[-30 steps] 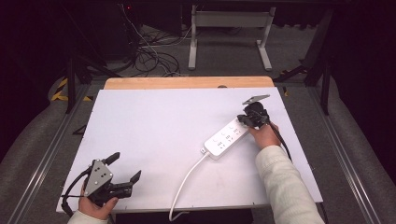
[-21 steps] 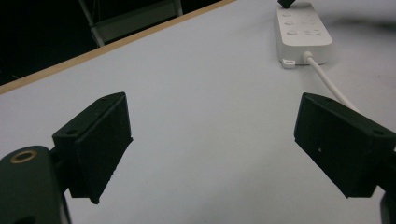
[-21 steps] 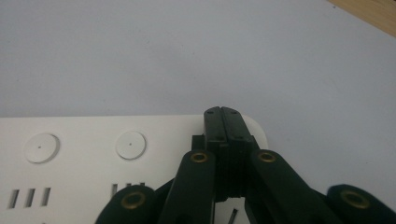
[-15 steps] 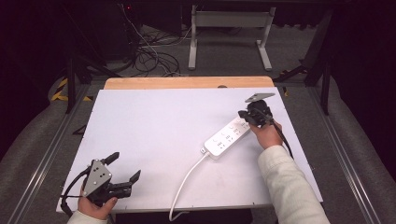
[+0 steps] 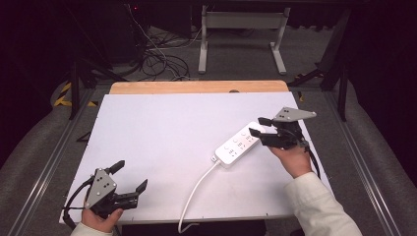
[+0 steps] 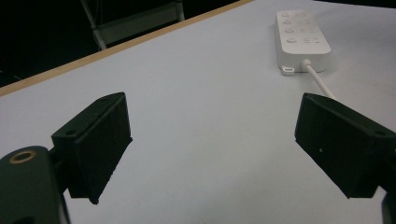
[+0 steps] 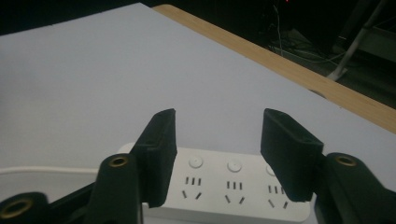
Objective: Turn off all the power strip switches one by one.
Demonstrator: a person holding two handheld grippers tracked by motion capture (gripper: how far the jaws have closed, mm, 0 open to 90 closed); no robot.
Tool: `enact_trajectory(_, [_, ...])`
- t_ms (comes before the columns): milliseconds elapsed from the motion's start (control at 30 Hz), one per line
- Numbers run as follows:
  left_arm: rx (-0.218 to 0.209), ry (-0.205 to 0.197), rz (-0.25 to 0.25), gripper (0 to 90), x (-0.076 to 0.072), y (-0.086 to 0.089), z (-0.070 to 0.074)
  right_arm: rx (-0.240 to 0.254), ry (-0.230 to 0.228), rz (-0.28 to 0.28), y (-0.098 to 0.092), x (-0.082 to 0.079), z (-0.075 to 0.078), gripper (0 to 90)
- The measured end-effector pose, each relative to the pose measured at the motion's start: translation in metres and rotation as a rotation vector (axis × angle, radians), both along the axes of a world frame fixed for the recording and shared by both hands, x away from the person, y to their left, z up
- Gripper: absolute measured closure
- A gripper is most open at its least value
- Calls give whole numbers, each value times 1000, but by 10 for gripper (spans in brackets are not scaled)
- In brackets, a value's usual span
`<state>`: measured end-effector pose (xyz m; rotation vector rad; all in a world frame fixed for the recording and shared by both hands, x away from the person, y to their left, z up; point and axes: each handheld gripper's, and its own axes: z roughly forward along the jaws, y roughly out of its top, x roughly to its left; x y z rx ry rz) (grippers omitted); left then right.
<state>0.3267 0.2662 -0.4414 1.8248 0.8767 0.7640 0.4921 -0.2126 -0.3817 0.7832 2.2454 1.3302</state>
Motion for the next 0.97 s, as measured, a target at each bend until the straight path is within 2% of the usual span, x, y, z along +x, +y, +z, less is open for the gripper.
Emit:
enact_trajectory(167, [6, -5, -3, 106, -1, 1, 0, 48, -22, 24, -16, -26, -4, 326])
enact_trajectory(333, [2, -9, 0, 103, -3, 0, 0, 81, -28, 42, -28, -44, -18, 236])
enact_trajectory(433, [-18, 1, -1, 102, -3, 1, 0, 64, -34, 34, -32, -55, -28, 145])
enact_trajectory(500, [-18, 1, -1, 101, -3, 1, -1, 54, -14, 36, -33, -61, -35, 112])
enact_trajectory(700, [-15, 4, -6, 101, -4, 0, -1, 73, 23, 39, -39, -74, -56, 57])
enact_trajectory(767, [17, -3, -7, 100, -4, -1, -1, 73, 33, 37, -42, -77, -65, 42])
enact_trajectory(867, [35, -8, -5, 101, -4, -2, -2, 66, 49, 29, -46, -80, -75, 34])
enact_trajectory(967, [24, -3, -10, 98, -3, -2, -3, 68, 51, 25, -47, -80, -78, 26])
